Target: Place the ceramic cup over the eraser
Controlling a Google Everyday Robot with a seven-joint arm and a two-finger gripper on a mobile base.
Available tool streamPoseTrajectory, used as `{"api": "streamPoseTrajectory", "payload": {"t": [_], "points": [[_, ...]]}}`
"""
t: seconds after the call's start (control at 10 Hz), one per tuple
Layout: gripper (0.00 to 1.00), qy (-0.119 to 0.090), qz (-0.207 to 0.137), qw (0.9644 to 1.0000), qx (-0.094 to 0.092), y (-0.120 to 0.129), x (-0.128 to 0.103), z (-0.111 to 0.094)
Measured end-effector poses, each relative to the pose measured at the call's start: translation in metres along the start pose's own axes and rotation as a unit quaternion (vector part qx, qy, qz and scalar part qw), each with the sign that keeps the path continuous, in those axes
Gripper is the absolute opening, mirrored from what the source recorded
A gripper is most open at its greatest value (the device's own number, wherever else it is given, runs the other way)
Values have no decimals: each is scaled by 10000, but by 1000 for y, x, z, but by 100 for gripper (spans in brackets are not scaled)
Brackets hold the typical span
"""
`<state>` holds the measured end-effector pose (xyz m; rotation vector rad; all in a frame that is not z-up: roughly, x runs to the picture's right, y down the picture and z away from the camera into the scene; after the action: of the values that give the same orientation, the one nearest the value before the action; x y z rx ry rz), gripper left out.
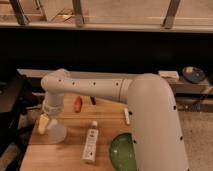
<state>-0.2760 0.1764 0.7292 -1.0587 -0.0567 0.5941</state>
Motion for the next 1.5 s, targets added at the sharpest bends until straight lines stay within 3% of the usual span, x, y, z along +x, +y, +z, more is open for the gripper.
{"api": "streamPoseTrajectory", "payload": {"t": [0.7,1.0,1.4,1.5], "points": [[72,122,259,9988,-392,4,7,35],[41,77,238,9987,-454,2,3,40],[2,-54,273,9993,-245,-7,0,22],[0,-88,296,9993,-188,-10,0,16]]}}
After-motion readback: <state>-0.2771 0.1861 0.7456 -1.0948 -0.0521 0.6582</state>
